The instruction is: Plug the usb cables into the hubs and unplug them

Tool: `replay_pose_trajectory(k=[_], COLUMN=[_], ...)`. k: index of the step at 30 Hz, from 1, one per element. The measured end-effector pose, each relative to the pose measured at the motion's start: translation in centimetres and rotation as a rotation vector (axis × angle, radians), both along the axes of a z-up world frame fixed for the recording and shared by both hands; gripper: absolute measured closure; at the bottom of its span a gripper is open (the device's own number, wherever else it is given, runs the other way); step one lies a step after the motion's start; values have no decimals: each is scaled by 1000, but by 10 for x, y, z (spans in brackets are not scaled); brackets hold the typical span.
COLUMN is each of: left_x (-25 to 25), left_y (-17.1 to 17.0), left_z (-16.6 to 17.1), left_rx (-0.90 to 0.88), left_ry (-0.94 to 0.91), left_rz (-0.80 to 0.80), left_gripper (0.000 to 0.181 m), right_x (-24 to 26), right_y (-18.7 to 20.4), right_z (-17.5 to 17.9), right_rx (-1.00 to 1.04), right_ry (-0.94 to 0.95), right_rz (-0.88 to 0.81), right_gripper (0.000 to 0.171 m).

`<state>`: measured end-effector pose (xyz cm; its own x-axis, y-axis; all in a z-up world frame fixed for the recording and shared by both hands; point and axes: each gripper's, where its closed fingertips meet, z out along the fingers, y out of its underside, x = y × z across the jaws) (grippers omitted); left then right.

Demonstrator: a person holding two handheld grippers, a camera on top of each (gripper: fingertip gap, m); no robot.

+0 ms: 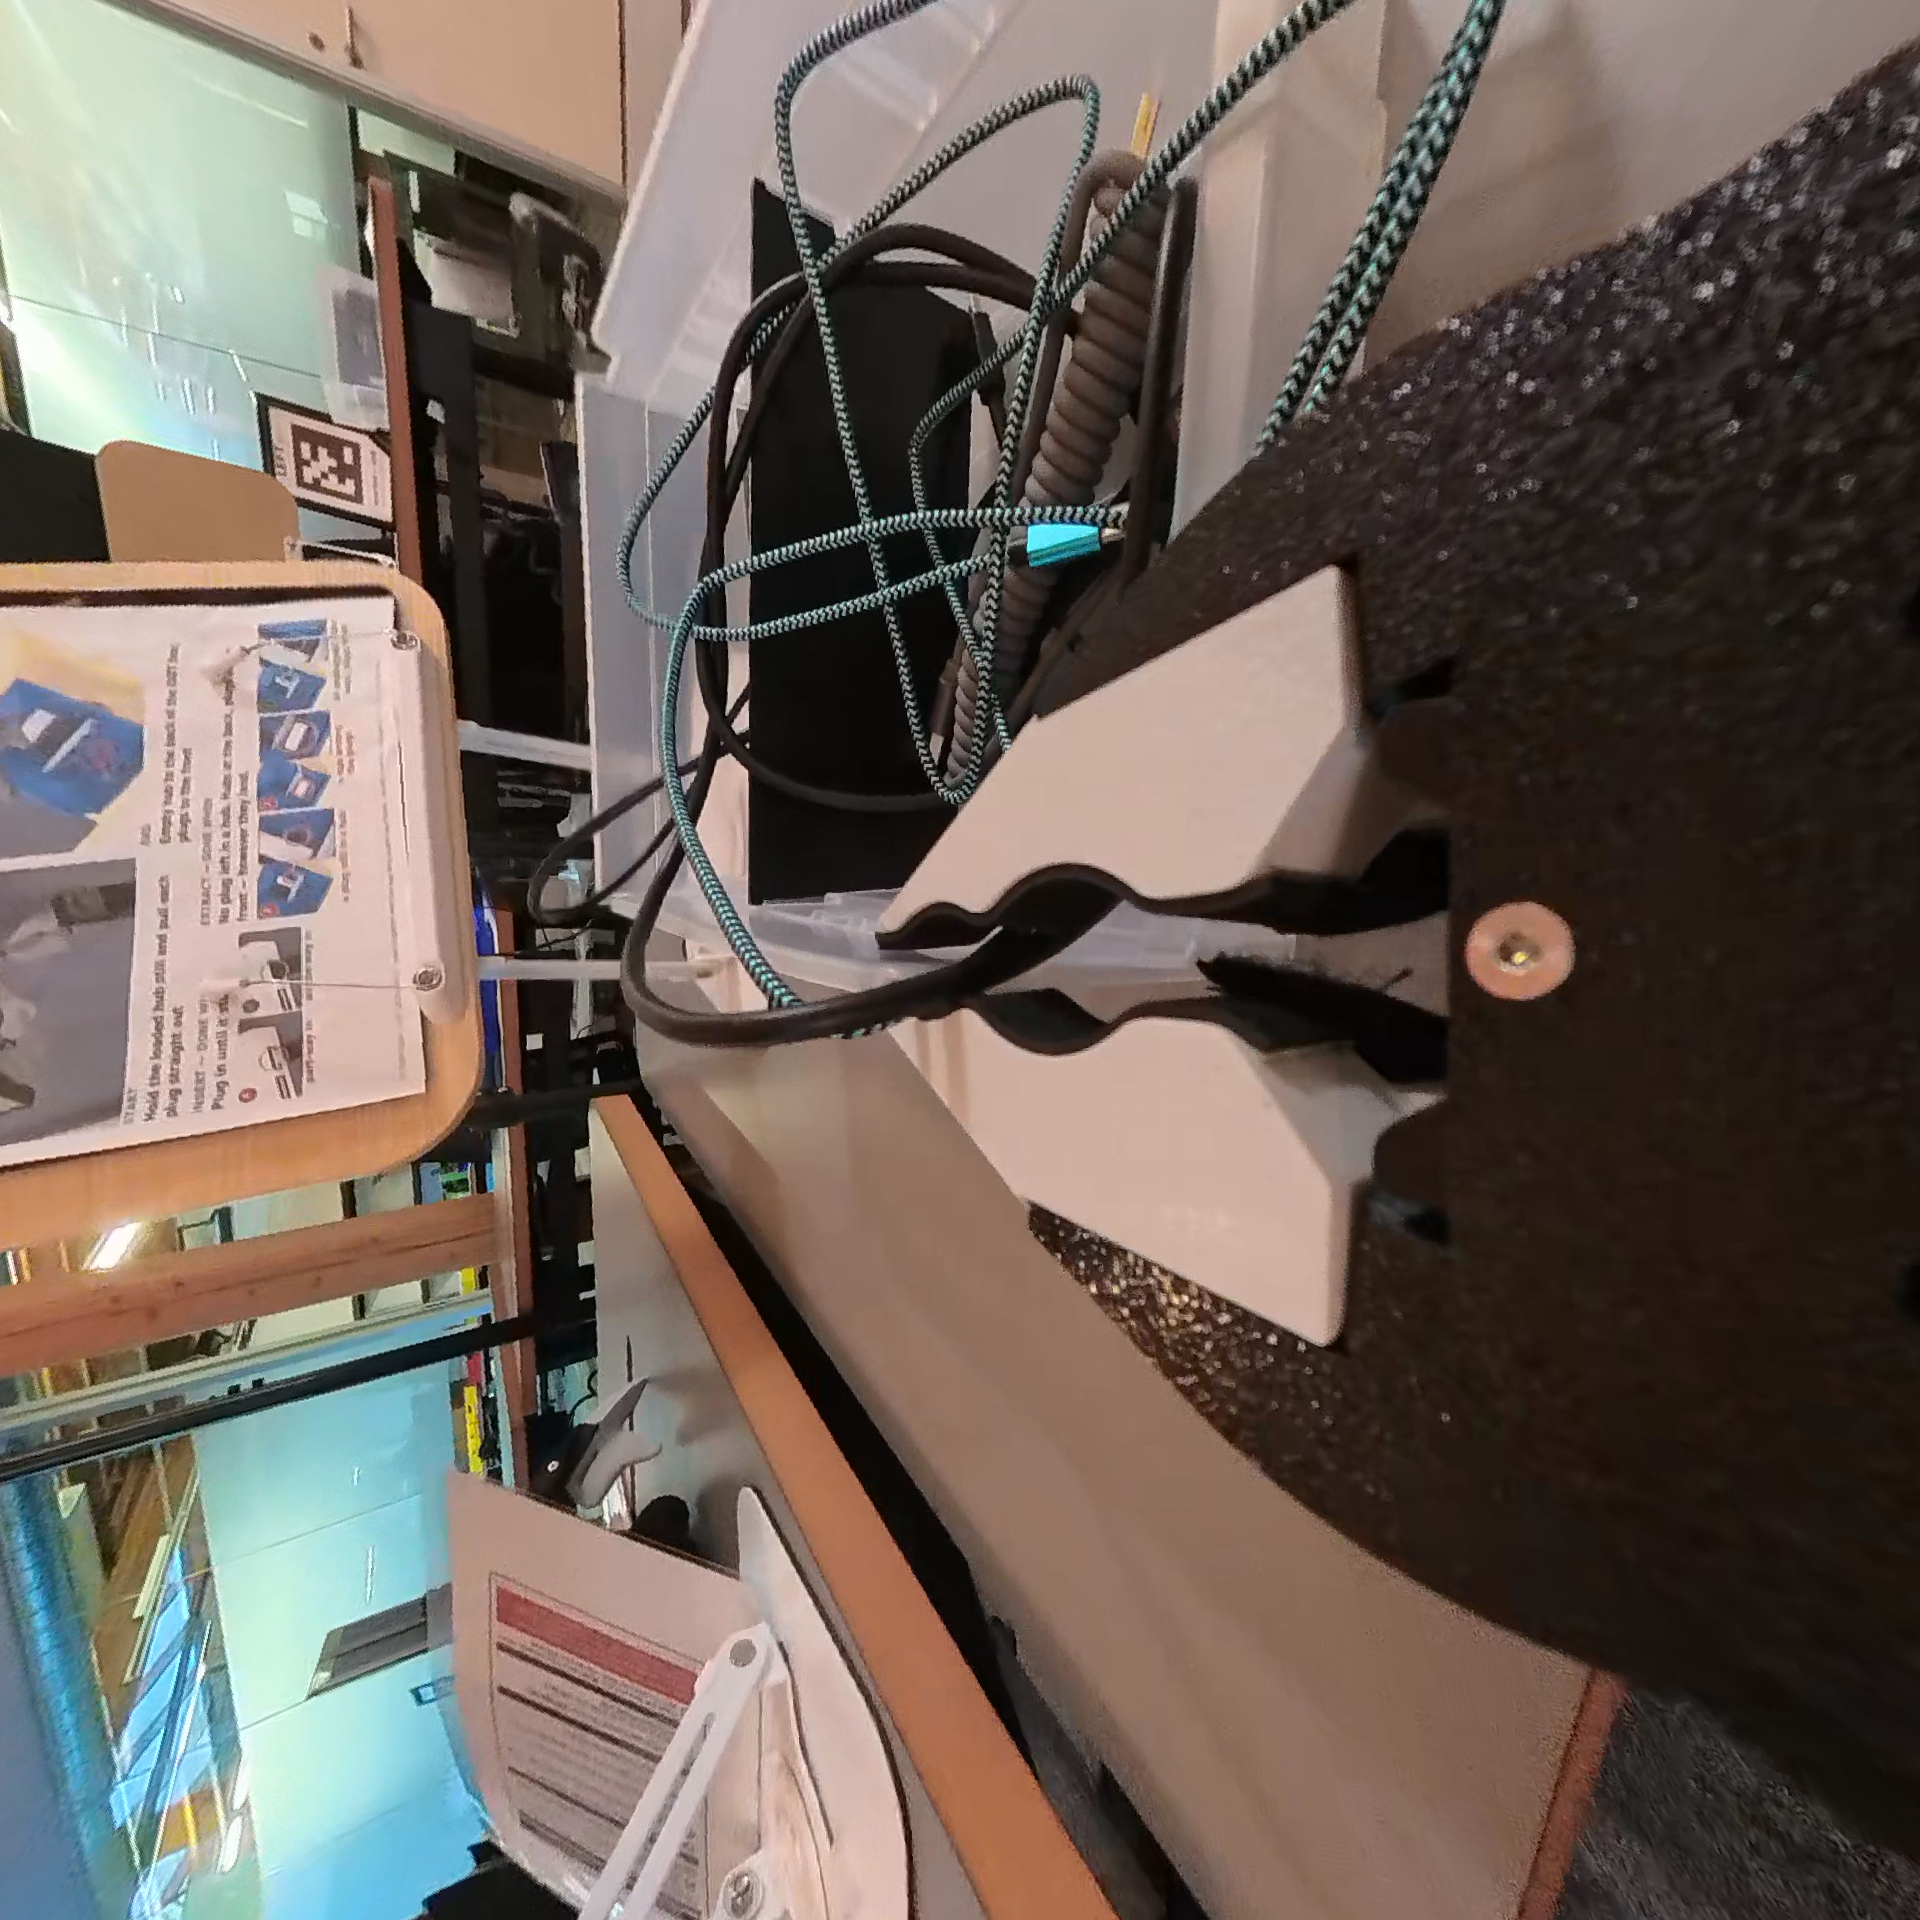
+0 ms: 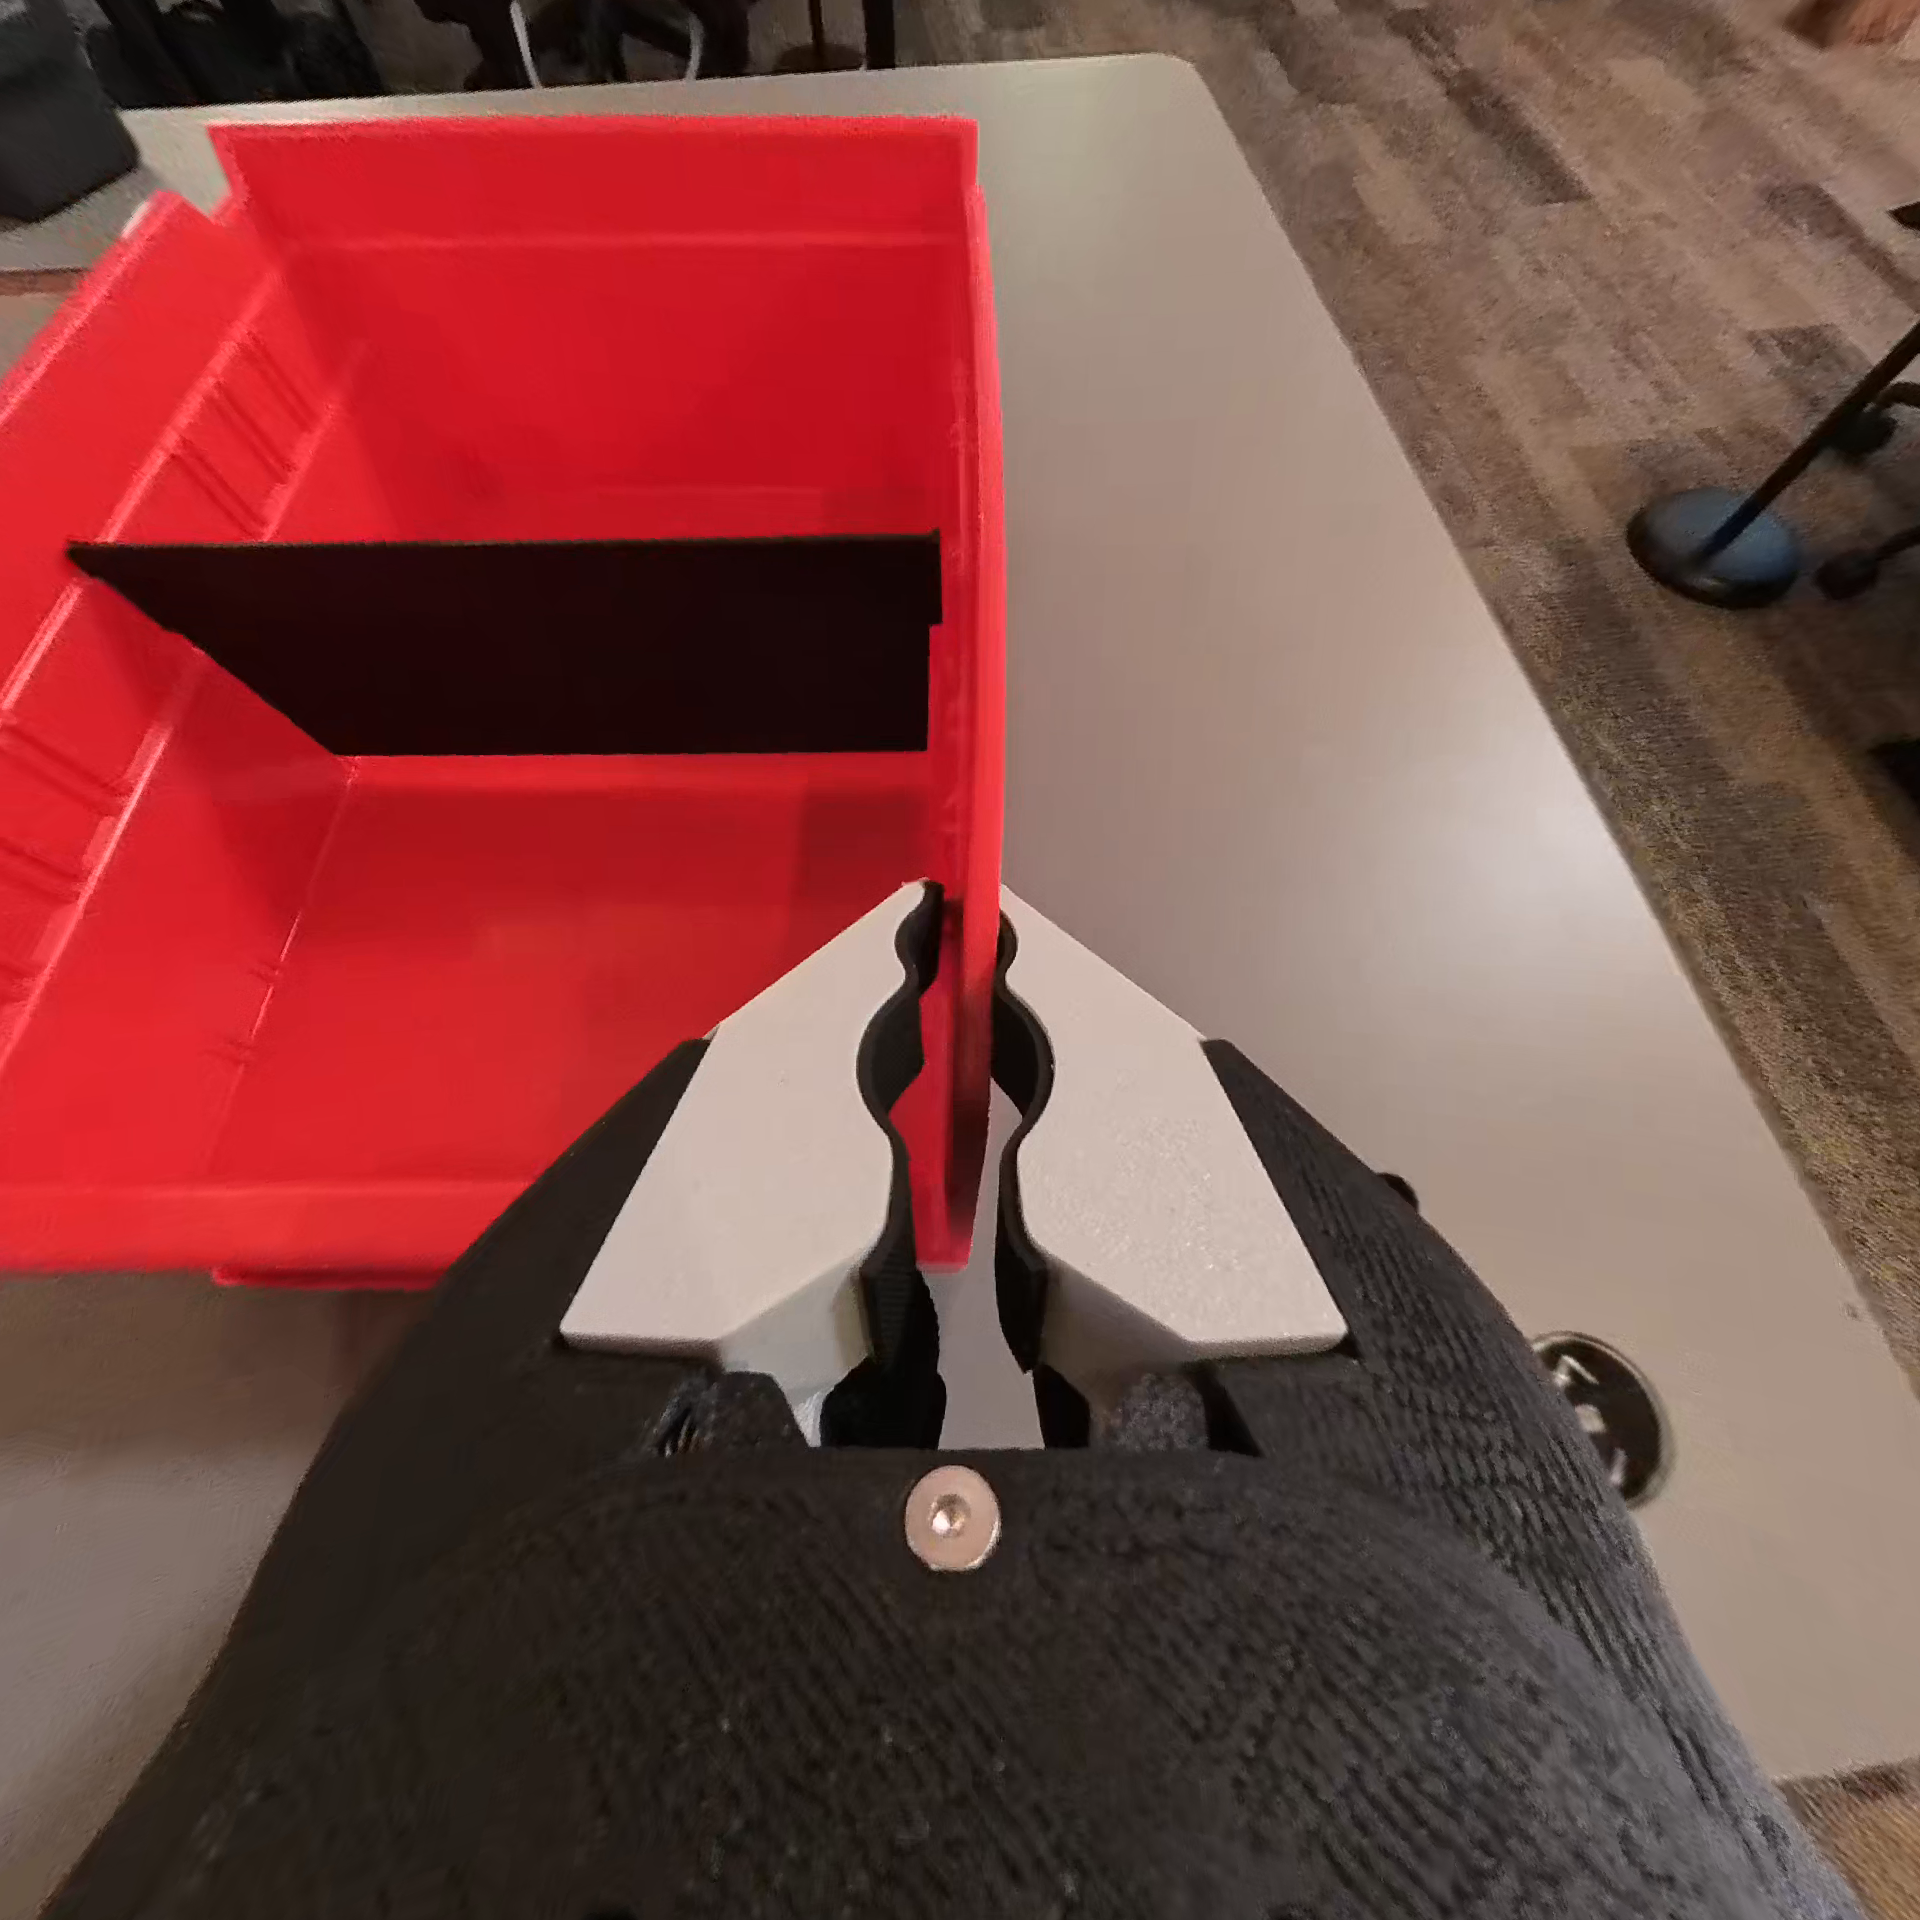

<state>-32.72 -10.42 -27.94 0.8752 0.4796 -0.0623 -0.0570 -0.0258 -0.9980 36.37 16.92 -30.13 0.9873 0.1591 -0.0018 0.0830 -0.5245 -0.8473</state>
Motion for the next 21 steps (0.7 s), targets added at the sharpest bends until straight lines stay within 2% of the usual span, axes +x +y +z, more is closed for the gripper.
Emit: replay_pose_trajectory(k=[3, 9, 11, 12, 14, 17, 19, 21], left_x=[-4, -21, -22, -21, -16, -20, -16, 0], left_y=[-2, -2, -2, -3, -11, -48, -63, -57], left_z=[1, -1, -3, -5, 1, 37, 65, 98], left_rx=[-11, -18, -23, -34, -17, 69, 90, 108], left_ry=[26, 9, -13, -28, -8, 95, 153, 232], left_rz=[9, -1, -35, -59, -95, 7, 19, -50], left_gripper=[179, 178, 178, 165, 139, 100, 100, 107], right_x=[18, 33, 37, 38, 34, -3, -48, -98], right_y=[-2, -4, -3, -4, -12, -35, -51, -57], right_z=[0, -2, 3, 10, 41, 113, 151, 173], right_rx=[-1, -31, -31, -11, 92, 404, 580, 698], right_ry=[-41, -55, -54, -48, -17, 19, 34, 52], right_rz=[2, 122, 118, 104, 88, 176, 291, 390], right_gripper=[167, 166, 140, 127, 106, 106, 107, 108])
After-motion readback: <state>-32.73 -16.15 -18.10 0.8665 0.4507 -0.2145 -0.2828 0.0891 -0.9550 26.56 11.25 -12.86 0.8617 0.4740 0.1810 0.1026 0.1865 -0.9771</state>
